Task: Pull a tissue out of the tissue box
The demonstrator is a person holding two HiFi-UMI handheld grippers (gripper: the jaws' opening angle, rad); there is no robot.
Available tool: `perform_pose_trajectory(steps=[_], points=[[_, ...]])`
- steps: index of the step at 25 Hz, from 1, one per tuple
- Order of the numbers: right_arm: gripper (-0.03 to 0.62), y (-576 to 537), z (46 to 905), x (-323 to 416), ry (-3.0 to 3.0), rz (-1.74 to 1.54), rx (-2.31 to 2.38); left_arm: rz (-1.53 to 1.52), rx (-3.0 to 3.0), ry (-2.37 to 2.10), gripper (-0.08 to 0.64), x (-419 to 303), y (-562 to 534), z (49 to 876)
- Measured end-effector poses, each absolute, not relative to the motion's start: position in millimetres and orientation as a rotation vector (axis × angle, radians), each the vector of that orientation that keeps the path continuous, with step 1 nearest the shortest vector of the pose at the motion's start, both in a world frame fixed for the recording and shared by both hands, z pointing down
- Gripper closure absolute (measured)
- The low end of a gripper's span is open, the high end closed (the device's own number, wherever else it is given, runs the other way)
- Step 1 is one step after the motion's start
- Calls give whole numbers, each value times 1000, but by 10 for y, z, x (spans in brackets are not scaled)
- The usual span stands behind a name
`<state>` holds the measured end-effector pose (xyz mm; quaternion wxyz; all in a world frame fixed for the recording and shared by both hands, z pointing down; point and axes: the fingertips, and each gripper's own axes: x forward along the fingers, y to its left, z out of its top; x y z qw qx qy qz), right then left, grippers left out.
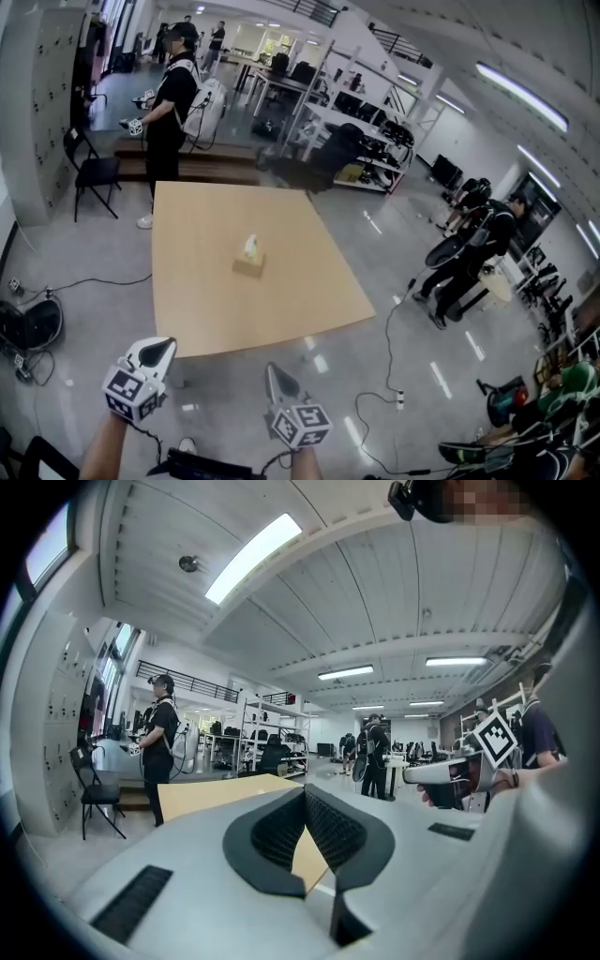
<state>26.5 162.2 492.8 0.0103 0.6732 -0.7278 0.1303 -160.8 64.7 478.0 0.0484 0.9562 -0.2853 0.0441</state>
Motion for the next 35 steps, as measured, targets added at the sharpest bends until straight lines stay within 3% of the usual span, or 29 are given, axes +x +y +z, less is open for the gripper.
perform_pose_trajectory(steps=[19, 35], points=[[580, 801, 4976, 589, -2185, 373, 2178, 145, 2916, -826, 552, -1295, -214, 4916], [580, -302, 5088, 1303, -2235, 400, 2080, 156, 2872, -882, 552, -566, -1108, 4934]])
